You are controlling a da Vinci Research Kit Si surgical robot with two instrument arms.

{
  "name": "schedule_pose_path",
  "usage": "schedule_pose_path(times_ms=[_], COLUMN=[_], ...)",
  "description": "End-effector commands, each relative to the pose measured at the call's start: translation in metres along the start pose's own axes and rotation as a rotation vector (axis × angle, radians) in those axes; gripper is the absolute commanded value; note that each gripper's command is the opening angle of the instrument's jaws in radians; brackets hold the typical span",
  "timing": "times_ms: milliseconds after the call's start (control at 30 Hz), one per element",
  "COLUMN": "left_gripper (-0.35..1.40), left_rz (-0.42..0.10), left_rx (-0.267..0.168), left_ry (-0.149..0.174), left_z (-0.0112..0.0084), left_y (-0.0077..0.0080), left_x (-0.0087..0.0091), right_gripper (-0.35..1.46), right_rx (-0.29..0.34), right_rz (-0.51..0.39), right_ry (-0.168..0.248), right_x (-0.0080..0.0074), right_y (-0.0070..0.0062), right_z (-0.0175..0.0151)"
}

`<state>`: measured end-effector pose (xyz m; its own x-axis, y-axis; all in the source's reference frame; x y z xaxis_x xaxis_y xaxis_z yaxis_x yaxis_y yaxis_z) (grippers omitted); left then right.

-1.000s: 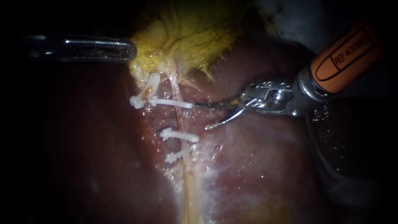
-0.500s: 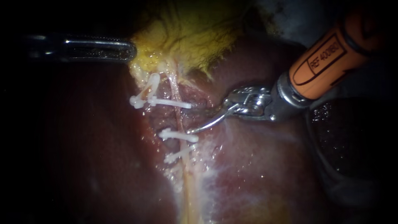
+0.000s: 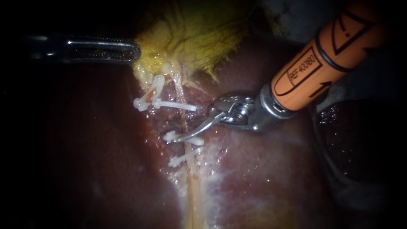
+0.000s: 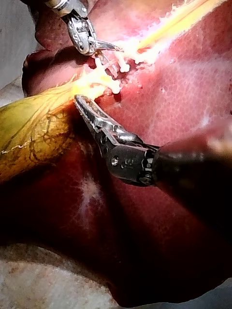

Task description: Go to the cutting position right tube

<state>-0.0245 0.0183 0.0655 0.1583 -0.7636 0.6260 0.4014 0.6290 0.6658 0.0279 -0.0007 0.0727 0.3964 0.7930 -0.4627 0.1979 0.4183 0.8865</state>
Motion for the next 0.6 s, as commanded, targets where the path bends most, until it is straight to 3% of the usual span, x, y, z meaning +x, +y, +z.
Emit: schedule_pose_path(times_ms=[33, 233, 600], left_gripper=[-0.35, -0.35, -0.35], left_rz=[0.000, 0.000, 0.000], left_rx=[-0.001, -0.002, -0.002], left_ry=[0.000, 0.000, 0.000], left_z=[0.0000, 0.0001, 0.0001], left_y=[0.0000, 0.0000, 0.0000], left_x=[0.0000, 0.0000, 0.0000], right_gripper=[1.13, 1.06, 0.98], right_rx=[0.010, 0.073, 0.170], right_rz=[-0.003, -0.046, -0.094], right_ry=[0.011, 0.023, 0.087], right_x=[0.0001, 0.0002, 0.0022], right_y=[0.0000, -0.0005, -0.0037], right_z=[0.0001, 0.0007, 0.0021])
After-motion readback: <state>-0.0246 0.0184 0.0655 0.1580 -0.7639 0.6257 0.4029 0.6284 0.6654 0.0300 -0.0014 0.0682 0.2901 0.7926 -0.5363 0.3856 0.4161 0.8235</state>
